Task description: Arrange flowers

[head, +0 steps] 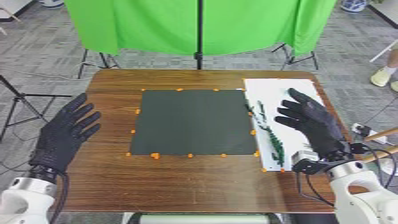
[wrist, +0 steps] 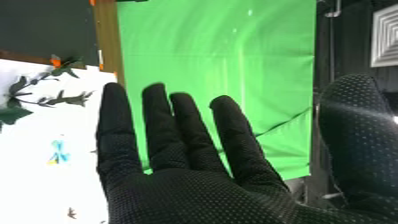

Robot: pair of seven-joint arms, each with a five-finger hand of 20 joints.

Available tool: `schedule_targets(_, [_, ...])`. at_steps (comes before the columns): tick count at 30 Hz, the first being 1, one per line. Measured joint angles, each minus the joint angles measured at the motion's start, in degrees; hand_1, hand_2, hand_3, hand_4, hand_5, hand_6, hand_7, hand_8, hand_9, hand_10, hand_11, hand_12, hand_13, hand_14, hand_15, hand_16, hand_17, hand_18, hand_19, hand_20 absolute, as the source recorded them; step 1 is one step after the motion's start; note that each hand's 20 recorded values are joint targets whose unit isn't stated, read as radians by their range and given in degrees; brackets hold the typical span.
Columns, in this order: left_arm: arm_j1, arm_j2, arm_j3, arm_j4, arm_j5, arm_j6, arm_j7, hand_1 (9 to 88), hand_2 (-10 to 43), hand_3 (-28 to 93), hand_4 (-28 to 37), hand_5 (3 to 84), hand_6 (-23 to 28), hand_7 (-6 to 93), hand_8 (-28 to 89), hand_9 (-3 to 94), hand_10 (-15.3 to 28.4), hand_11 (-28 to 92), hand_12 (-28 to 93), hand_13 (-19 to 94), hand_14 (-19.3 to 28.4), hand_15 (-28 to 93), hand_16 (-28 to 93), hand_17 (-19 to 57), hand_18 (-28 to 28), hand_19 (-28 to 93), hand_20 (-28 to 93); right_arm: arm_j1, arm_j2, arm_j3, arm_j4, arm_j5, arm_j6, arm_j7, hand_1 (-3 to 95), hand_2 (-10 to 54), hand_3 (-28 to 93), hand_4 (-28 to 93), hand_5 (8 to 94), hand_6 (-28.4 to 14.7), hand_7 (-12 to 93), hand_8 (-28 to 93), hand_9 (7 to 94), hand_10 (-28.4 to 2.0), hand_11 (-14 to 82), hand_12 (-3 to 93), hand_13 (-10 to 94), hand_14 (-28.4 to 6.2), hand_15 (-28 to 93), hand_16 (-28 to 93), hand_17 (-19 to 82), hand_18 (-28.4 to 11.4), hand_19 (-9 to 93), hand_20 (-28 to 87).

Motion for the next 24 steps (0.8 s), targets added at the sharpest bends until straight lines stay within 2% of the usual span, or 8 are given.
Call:
schedule_targets(6, [-0.3, 0.00, 0.30, 0.25, -0.02, -0.31, 0.00, 24.7, -5.2, 68, -28.3, 22.4, 1.2, 21.1, -12, 17.8, 9.1, 21, 16, 12, 11.5, 32, 0, -12.5, 18.7, 39, 7, -0.1, 1.2, -1.5, 0.1, 1.6, 5.8, -1.7, 13.0, -0.3, 83, -28, 24.9, -3.9, 16, -12, 26.1, -12.3, 10.8, 20.2, 22, -10.3, 17, 26, 2, -20.2, 43, 22])
schedule_targets(12, [0.0, -0.62, 0.45, 0.20, 0.01, -0.60, -0.18, 24.8, -5.2, 68, -28.3, 23.1, 1.4, 20.9, -12, 18.0, 9.2, 21, 16, 12, 11.3, 31, 0, -12.5, 18.7, 39, 7, 0.2, 0.8, -1.8, 0.4, 1.8, 5.2, -2.6, 13.0, -1.0, 84, -28, 25.3, -3.9, 15, -12, 26.2, -12.2, 10.6, 20.2, 22, -10.1, 16, 28, 3, -20.0, 43, 22])
schedule_targets(19, [0.0, -0.64, 0.50, 0.20, -0.02, -0.62, -0.11, 25.1, -5.1, 68, -28.3, 23.8, 1.7, 20.5, -12, 18.3, 9.6, 21, 16, 12, 11.5, 32, 0, -10.1, 15.2, 38, 7, 0.2, 0.3, -1.8, 0.4, 1.9, 5.1, -2.6, 13.1, -1.0, 84, -28, 26.4, -3.9, 16, -12, 26.7, -12.5, 10.9, 20.4, 22, -10.3, 16, 29, 3, -20.0, 43, 22])
schedule_targets(24, [-0.3, -0.65, 1.09, 0.33, -0.02, -0.63, -0.02, 25.3, -5.0, 68, -28.3, 24.0, 1.8, 20.6, -12, 18.3, 9.5, 21, 16, 12, 11.5, 32, 0, -9.8, 15.0, 38, 7, 0.0, 0.2, -1.5, 0.3, 2.7, 5.5, -2.6, 13.4, -0.9, 84, -28, 26.7, -3.9, 16, -13, 26.8, -12.6, 11.2, 20.3, 23, -10.2, 16, 29, 3, -20.1, 43, 22])
